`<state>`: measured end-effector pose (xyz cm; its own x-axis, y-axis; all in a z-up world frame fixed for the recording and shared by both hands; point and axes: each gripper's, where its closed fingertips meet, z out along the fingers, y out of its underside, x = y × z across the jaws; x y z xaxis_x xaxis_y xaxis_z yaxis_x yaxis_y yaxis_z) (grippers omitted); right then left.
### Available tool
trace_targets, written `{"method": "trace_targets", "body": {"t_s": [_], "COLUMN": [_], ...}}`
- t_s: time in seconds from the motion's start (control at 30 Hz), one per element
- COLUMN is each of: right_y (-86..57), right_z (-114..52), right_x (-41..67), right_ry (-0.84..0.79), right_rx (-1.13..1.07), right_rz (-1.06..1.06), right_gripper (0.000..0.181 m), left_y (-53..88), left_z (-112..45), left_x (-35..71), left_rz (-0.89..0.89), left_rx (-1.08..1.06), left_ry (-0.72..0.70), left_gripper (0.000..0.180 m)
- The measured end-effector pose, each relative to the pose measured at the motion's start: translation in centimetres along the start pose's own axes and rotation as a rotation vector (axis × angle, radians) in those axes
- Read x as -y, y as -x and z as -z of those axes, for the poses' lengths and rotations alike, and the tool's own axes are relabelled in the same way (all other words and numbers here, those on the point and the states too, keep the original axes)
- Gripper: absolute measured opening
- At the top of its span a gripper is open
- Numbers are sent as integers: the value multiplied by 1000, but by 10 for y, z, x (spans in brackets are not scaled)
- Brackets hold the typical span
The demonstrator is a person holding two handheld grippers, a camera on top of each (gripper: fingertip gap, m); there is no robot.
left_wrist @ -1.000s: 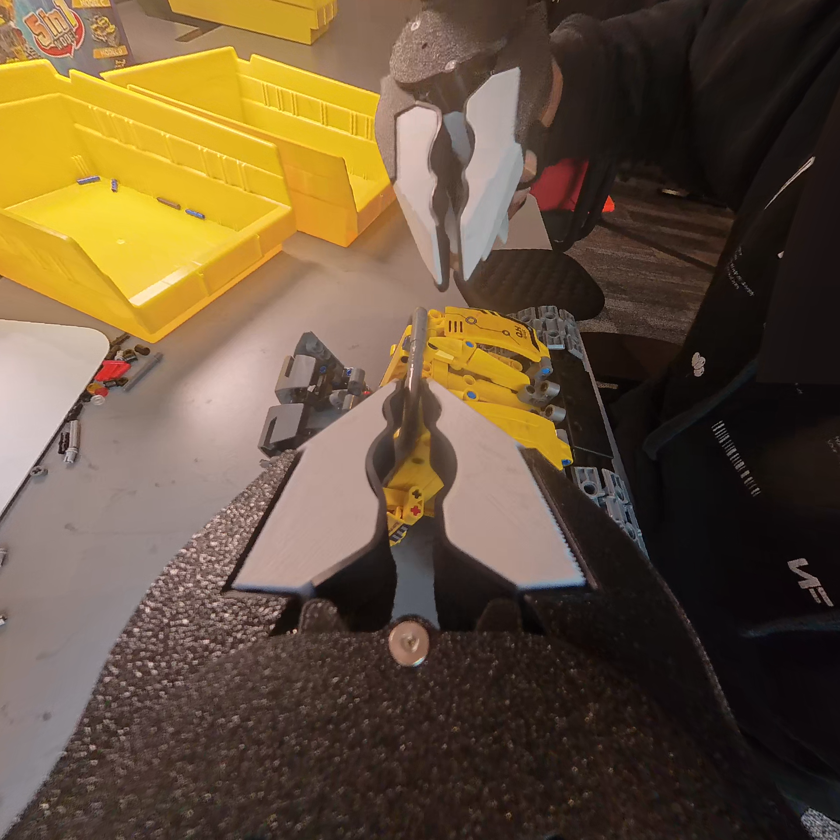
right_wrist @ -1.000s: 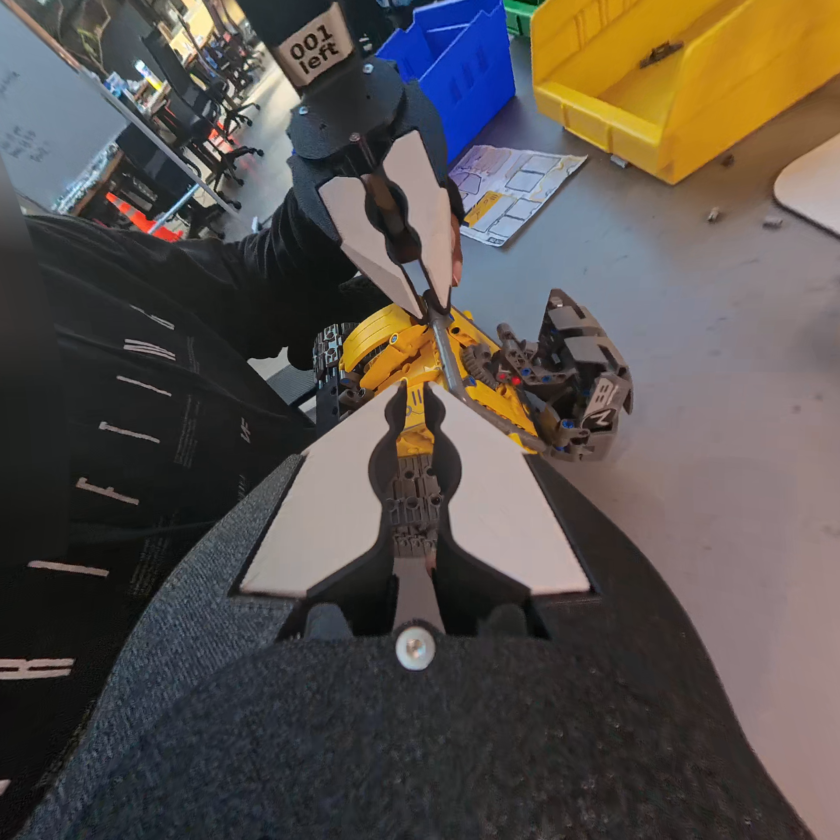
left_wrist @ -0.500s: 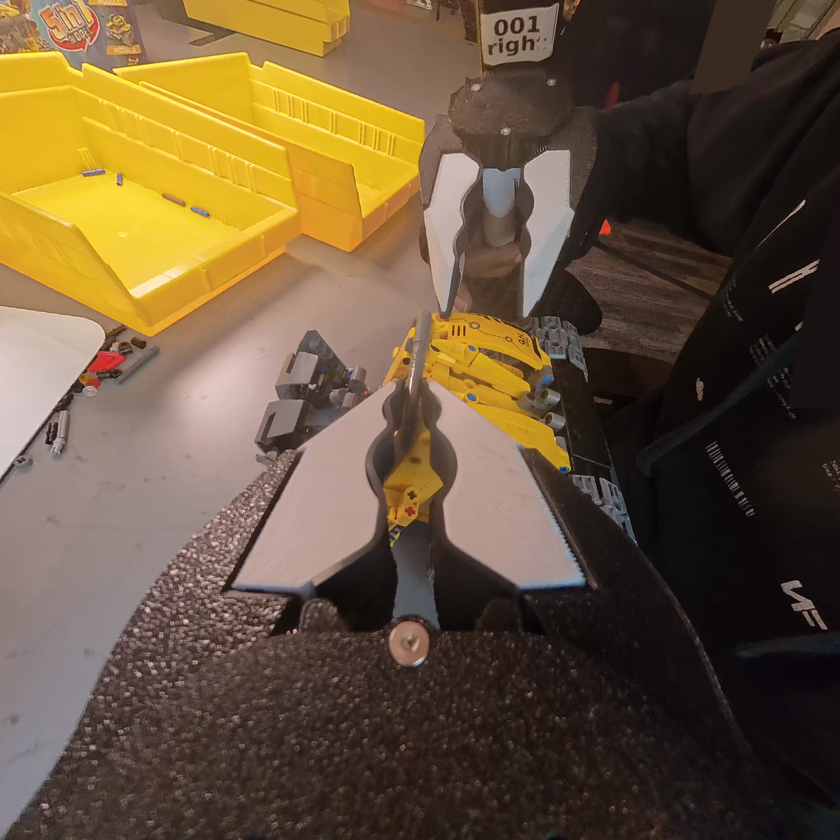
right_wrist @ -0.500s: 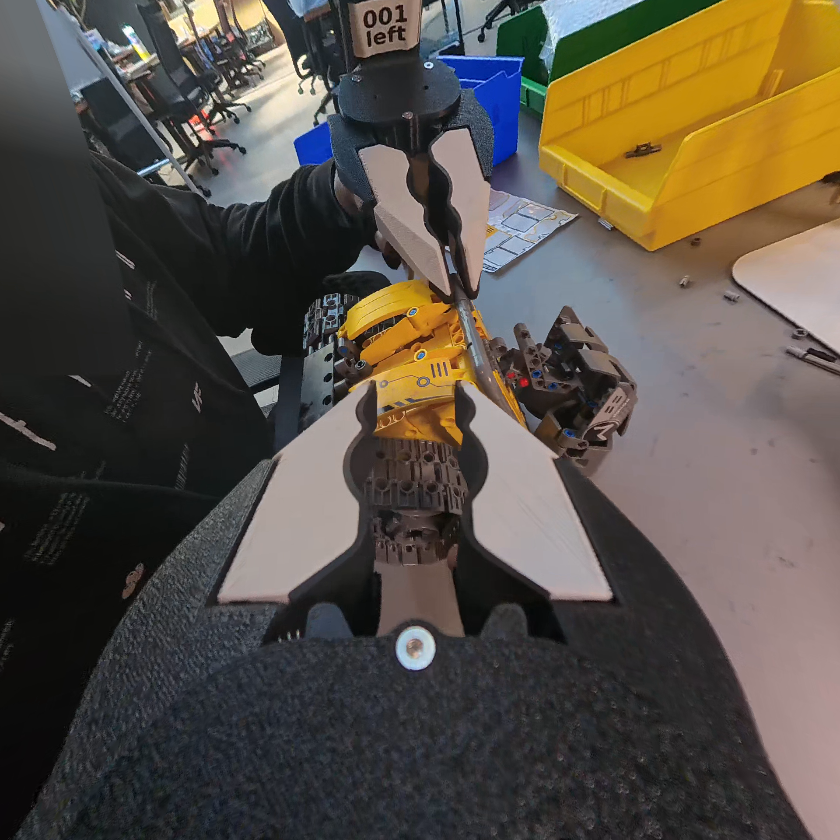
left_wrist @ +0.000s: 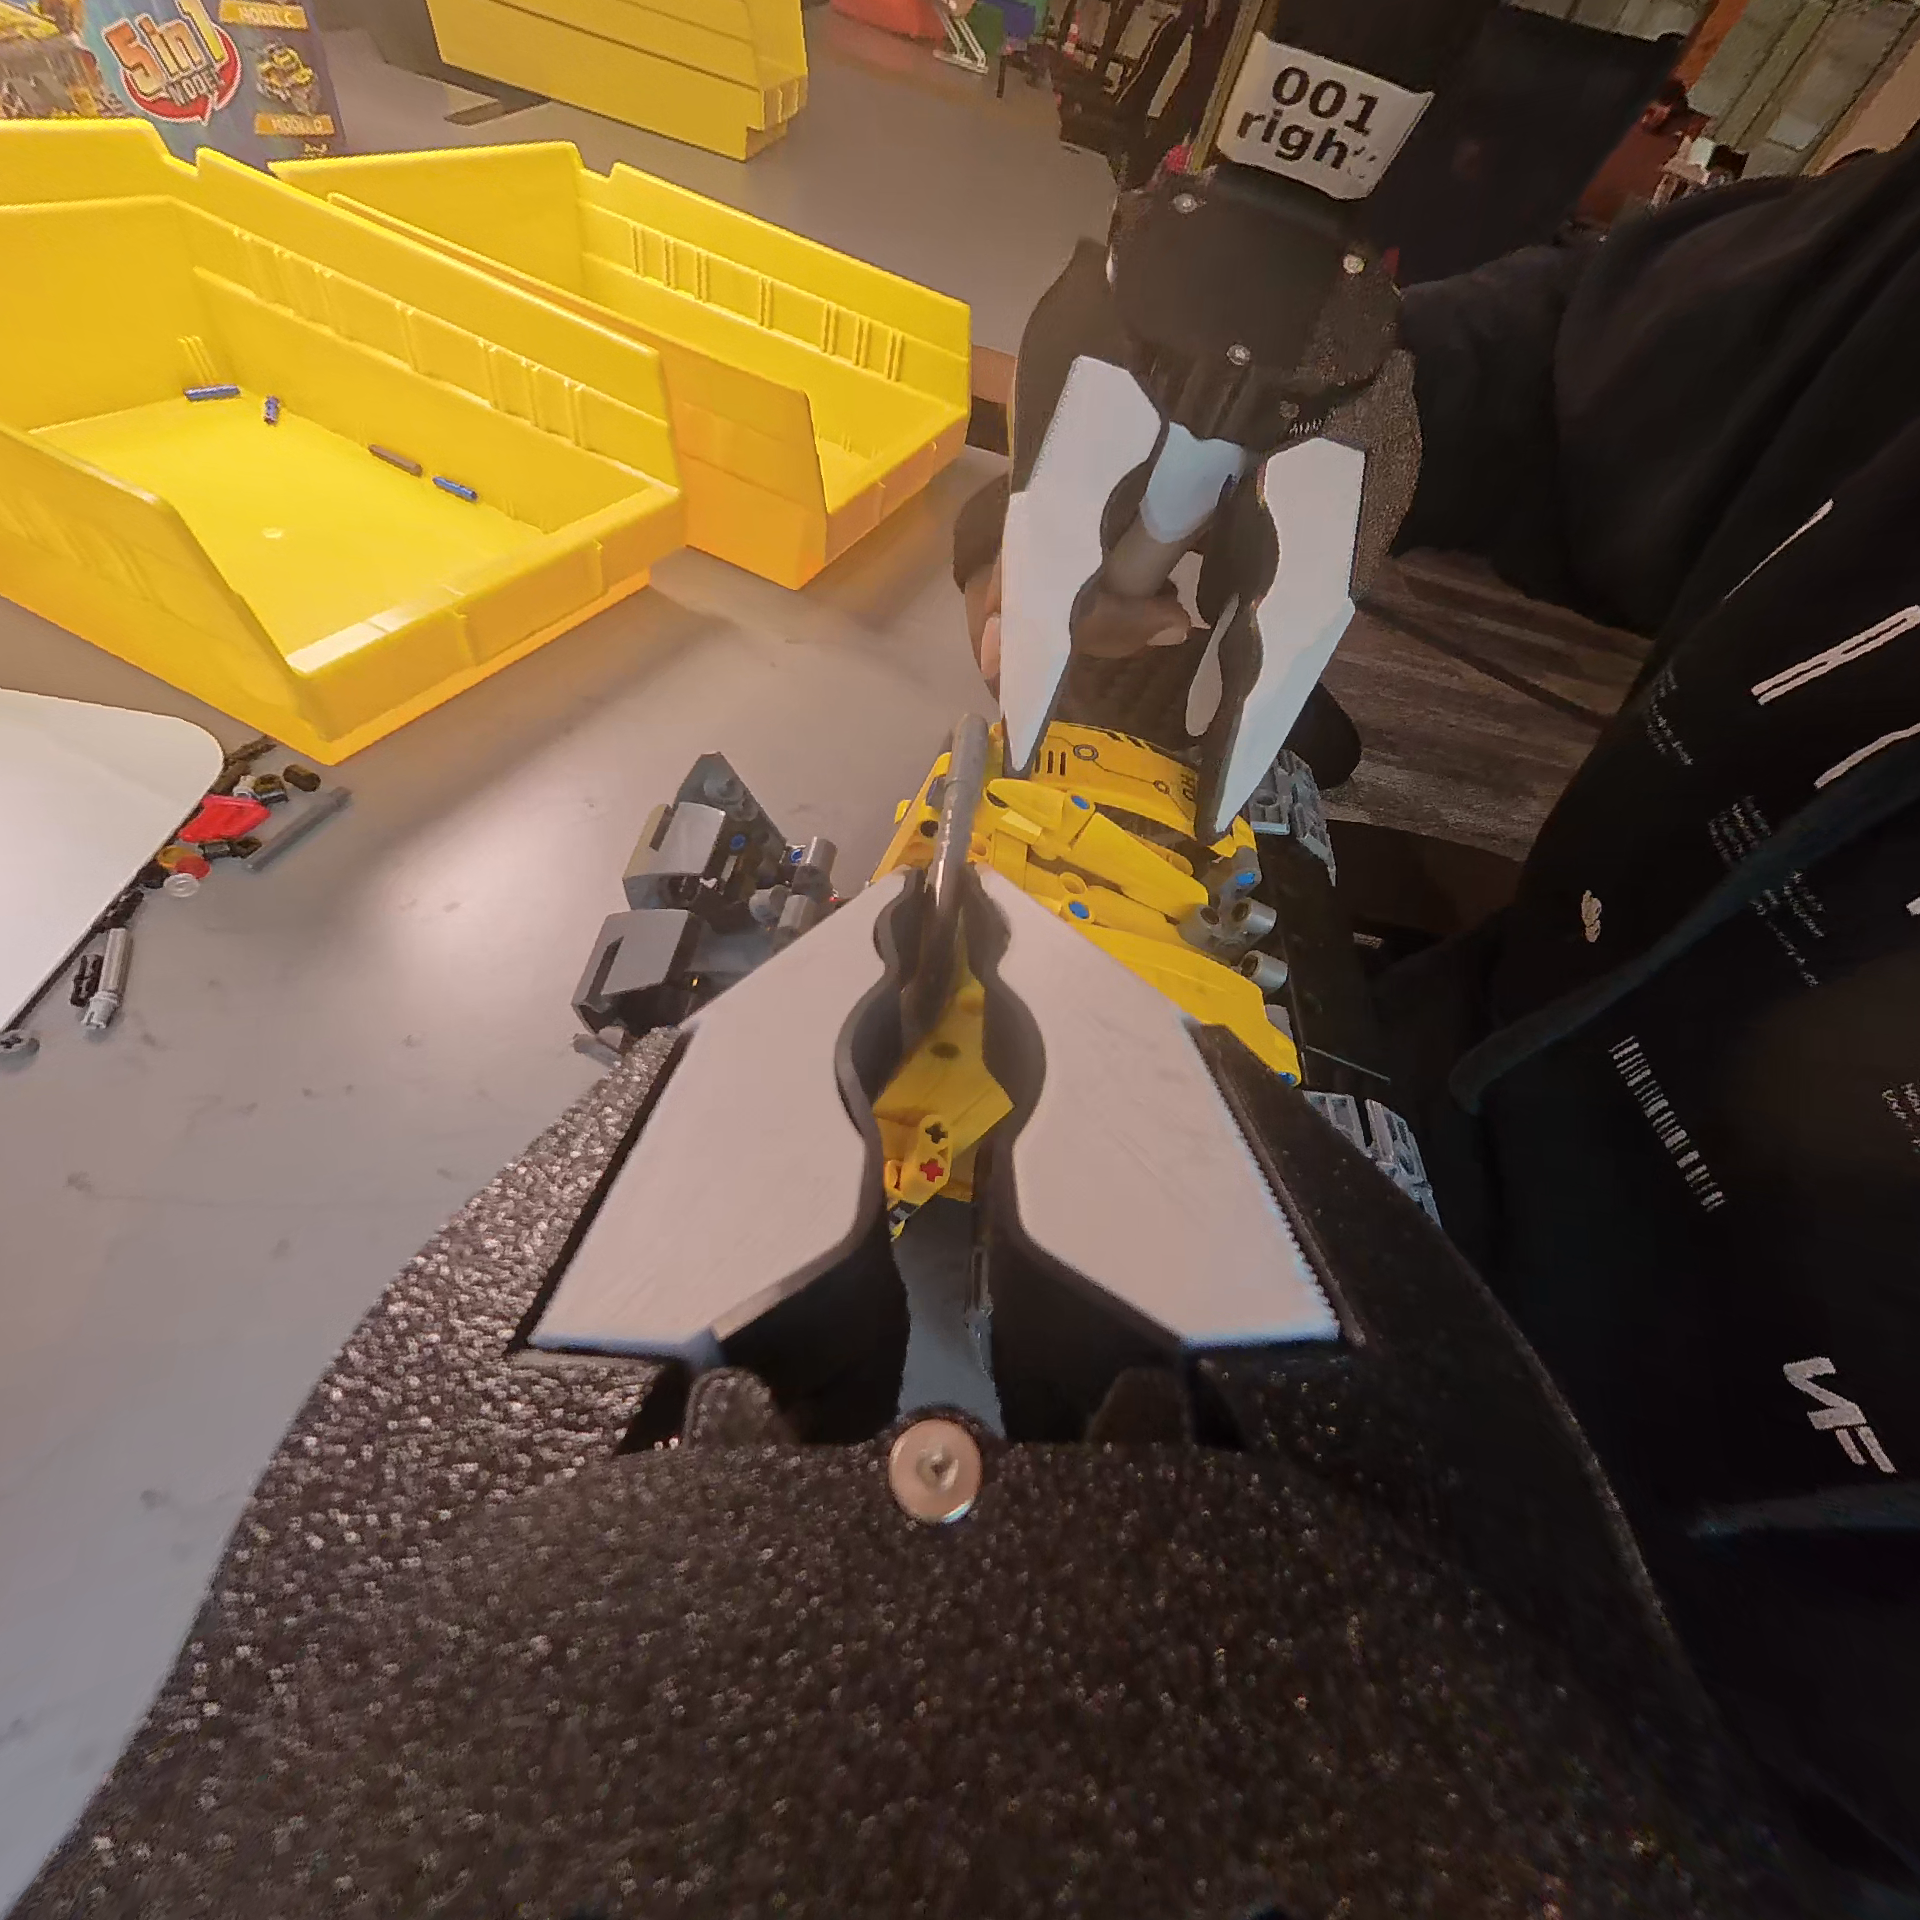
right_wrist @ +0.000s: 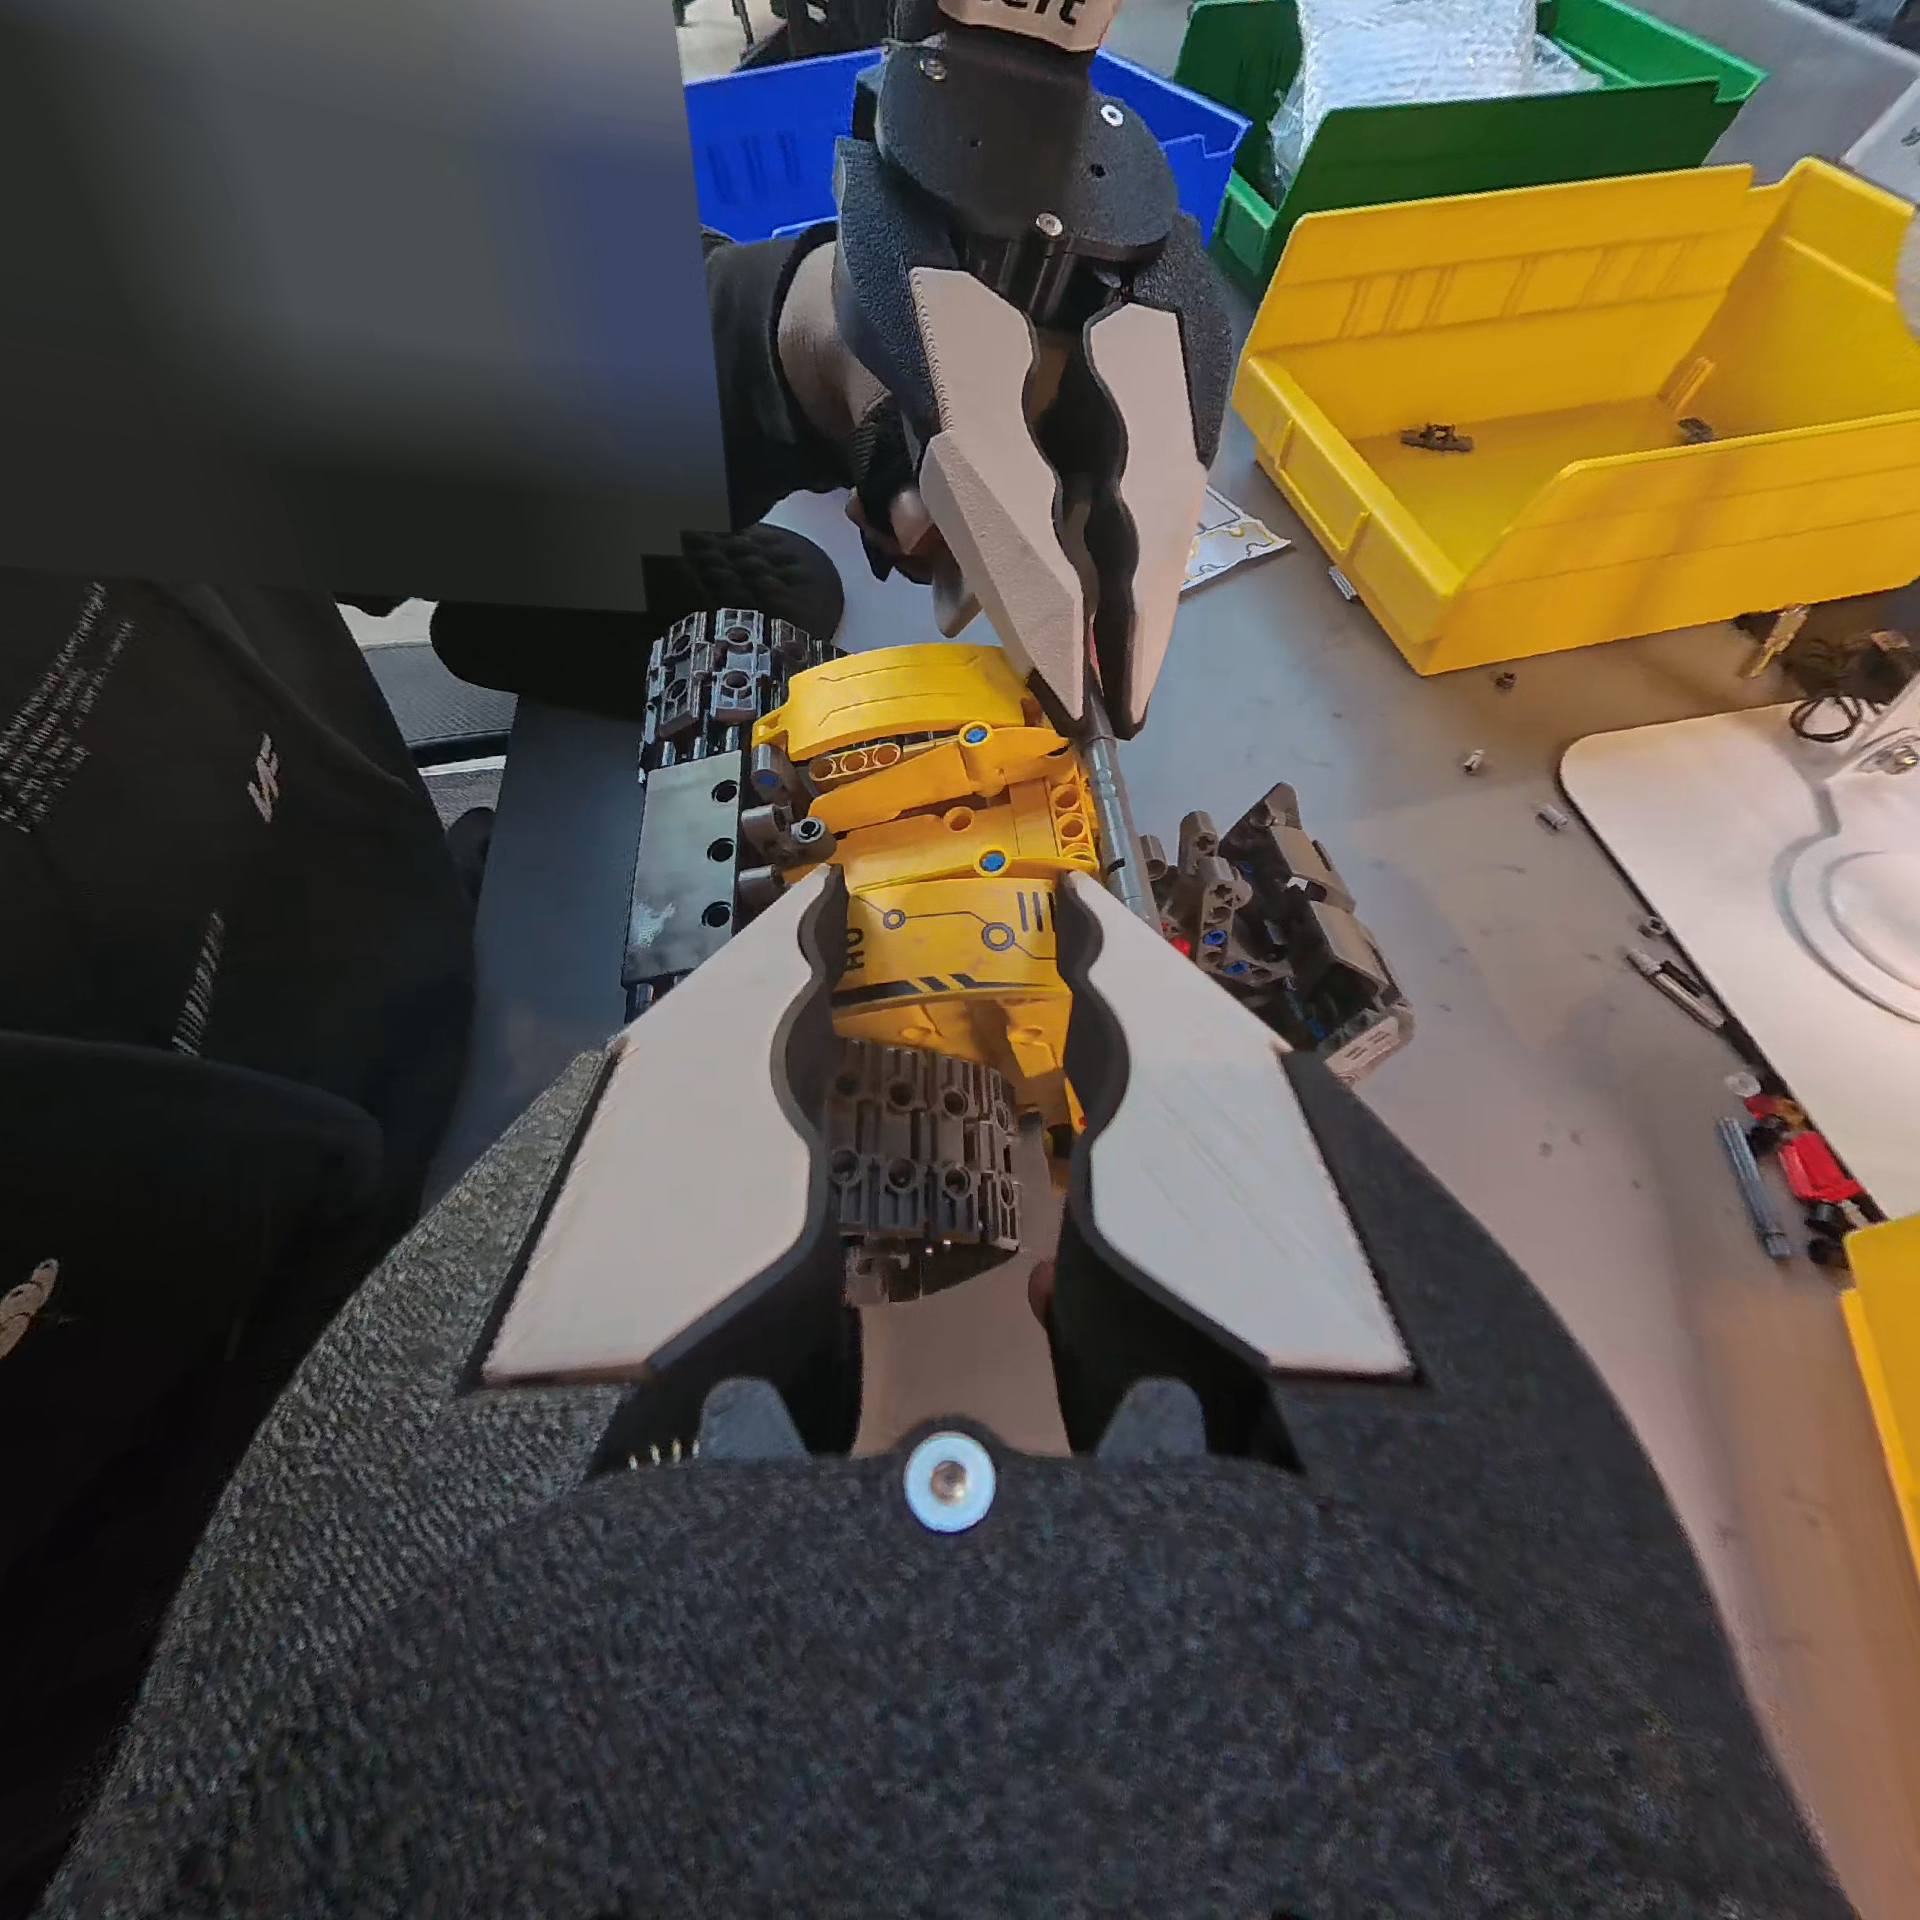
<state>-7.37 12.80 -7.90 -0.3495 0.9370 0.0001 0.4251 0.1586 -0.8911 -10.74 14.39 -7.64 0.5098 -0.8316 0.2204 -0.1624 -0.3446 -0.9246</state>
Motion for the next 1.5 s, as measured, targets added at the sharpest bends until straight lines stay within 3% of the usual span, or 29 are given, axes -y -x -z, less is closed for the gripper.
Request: {"method": "trace_targets", "body": {"t_s": [0.23,0.43,0.6,0.83,0.93,1.33,1.43,1.5], "right_y": [3,2,2,-4,4,30,19,14], "right_z": [0,2,8,3,4,8,14,11], "right_x": [0,-2,9,6,5,-2,12,-1], "right_ry": [54,145,82,-71,-122,-17,-92,-37], "right_rx": [31,123,66,-11,50,24,9,-9], "right_rz": [74,-12,52,-179,-248,102,44,76], "right_gripper": [43,45,44,2,0,0,0,0], "left_y": [0,2,1,1,3,1,2,2], "left_z": [0,0,1,1,1,1,1,1], "left_x": [0,0,0,0,-1,-1,-1,-1], "left_rz": [25,31,23,23,20,13,16,17], "left_rx": [-18,-13,-5,-8,8,19,17,22], "left_ry": [-16,-22,-28,-37,-33,-29,-33,-34], "left_gripper": [6,6,6,6,6,6,6,7]}}
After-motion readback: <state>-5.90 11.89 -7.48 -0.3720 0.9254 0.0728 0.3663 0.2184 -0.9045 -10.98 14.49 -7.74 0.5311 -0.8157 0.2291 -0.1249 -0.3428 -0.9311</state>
